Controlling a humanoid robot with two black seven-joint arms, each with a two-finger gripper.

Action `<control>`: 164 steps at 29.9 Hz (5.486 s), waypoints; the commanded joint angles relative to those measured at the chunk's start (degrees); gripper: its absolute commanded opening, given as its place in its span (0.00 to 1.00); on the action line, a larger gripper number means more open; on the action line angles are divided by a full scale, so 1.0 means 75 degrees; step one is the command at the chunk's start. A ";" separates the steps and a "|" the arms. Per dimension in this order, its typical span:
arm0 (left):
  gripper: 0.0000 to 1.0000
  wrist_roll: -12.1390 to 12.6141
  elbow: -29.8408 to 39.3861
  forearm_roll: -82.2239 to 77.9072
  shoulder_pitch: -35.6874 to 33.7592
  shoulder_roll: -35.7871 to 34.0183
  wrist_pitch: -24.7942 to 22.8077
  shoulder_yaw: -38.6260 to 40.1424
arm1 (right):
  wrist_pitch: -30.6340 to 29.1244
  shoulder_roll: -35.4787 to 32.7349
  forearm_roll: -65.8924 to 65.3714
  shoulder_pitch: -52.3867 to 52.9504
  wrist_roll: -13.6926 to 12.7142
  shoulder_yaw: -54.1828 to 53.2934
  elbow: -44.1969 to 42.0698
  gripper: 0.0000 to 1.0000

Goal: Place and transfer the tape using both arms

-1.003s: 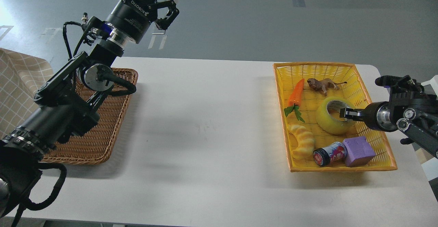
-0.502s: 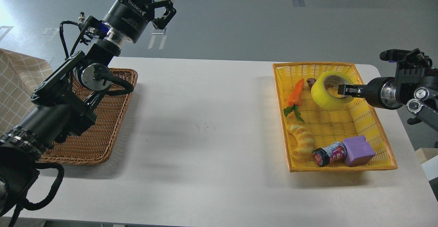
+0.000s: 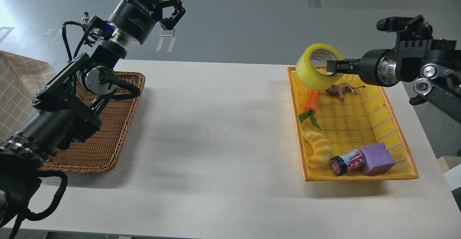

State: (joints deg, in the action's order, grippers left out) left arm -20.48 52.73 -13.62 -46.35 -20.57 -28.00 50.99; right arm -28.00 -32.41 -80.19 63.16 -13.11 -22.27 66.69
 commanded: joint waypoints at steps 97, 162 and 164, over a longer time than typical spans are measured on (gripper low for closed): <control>0.98 0.0000 0.0024 -0.0001 -0.0043 0.0024 0.0000 0.0009 | 0.0000 0.4321 -0.0136 -0.0008 0.0025 0.2008 -0.2857 0.01; 0.98 0.0024 -0.0035 -0.0094 -0.0043 -0.0151 0.0000 -0.0014 | 0.0000 0.2024 0.0448 -0.1752 0.0820 -0.5347 -0.0220 1.00; 0.98 0.0024 -0.0035 -0.0094 -0.0043 -0.0163 0.0000 -0.0014 | 0.0000 0.2036 0.0894 -0.1941 0.0915 -0.5877 -0.0232 1.00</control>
State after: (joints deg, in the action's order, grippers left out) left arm -20.30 52.46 -14.33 -46.54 -21.48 -28.00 50.82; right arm -28.00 -17.29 -77.19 50.99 -7.58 -60.64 65.00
